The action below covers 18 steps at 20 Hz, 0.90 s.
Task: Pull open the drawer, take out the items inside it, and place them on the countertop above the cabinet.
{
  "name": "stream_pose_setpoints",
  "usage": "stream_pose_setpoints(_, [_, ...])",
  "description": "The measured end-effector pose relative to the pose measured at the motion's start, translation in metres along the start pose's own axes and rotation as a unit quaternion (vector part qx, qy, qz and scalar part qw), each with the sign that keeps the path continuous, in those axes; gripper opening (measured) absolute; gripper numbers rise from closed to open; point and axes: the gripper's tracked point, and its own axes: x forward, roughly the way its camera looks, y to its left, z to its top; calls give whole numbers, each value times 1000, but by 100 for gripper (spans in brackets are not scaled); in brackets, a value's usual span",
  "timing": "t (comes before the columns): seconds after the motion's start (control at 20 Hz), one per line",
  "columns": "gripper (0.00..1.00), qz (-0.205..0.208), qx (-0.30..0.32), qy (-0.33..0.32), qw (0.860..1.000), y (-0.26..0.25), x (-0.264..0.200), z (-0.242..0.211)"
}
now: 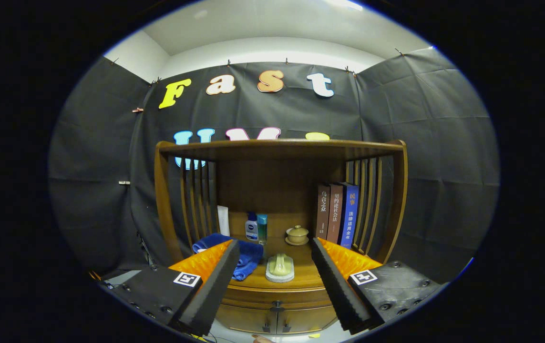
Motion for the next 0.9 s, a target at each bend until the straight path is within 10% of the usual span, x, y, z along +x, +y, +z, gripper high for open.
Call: stream_pose_setpoints(0.9, [98, 4, 6, 1, 1000, 7, -37, 28])
